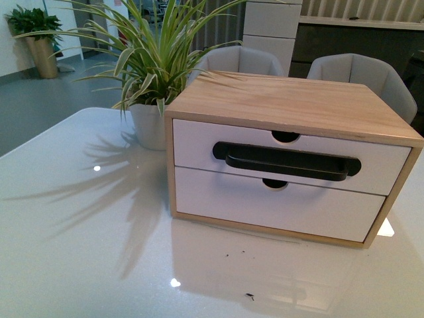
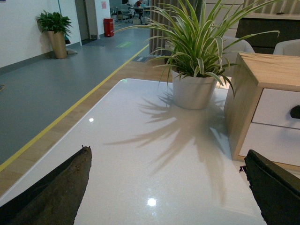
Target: Pull drawer
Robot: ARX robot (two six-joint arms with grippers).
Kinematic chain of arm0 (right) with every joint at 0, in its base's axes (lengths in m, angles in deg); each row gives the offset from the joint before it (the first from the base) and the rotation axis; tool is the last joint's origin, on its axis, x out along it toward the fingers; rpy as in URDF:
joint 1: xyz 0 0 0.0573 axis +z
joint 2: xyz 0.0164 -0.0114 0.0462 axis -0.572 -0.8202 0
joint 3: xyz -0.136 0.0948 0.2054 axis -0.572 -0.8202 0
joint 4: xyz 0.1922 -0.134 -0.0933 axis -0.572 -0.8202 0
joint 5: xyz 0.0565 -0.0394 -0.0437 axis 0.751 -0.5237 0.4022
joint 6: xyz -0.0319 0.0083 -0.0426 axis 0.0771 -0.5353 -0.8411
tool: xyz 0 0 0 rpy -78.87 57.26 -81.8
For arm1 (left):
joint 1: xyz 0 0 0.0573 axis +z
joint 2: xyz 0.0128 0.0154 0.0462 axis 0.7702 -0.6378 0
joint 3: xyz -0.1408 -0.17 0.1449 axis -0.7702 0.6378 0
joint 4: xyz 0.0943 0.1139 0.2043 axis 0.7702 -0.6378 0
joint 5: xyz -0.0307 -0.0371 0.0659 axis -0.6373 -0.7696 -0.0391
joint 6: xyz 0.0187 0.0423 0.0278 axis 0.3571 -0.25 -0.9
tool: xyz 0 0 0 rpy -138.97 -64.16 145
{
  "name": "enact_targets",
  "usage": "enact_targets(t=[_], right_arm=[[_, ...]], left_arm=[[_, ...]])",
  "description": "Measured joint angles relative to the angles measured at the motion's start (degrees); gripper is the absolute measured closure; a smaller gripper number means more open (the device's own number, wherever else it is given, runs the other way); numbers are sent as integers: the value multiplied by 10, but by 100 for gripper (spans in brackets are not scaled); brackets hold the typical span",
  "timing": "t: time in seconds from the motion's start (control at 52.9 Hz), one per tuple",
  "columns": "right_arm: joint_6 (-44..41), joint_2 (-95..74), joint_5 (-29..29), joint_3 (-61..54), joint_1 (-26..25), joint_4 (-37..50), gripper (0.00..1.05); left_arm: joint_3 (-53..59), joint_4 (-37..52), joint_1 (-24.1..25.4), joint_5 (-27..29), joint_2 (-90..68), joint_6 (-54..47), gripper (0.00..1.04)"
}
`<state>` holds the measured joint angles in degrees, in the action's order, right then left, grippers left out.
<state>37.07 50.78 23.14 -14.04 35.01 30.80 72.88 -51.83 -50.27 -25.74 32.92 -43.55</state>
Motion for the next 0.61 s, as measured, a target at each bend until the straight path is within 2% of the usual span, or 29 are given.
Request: enact_targets(t=[0.34,0.359,0.397,0.416,0.454,0.53,0.605], right_arm=[[0,0,0,0,0,0,9],[2,-3,-12,1,3,-3,9],[18,-19,-73,7,24,-26,9],[29,-42,-118,9,39,-28,9],[37,-77,-137,12,43,-17,9],[47,-157,-114,30,33,25,9],[37,-279,-69,78,23,93,9]], left_arm=[[0,0,0,0,0,0,7],[0,0,0,1,0,0,7],[0,12,-9,23,-7,-3,7],[0,29,-16,35,-20,-2,7],[0,61,-27,33,-48,-3,7],[0,145,-57,-1,-141,-11,7],[-10,282,-91,-58,-307,-38,7]])
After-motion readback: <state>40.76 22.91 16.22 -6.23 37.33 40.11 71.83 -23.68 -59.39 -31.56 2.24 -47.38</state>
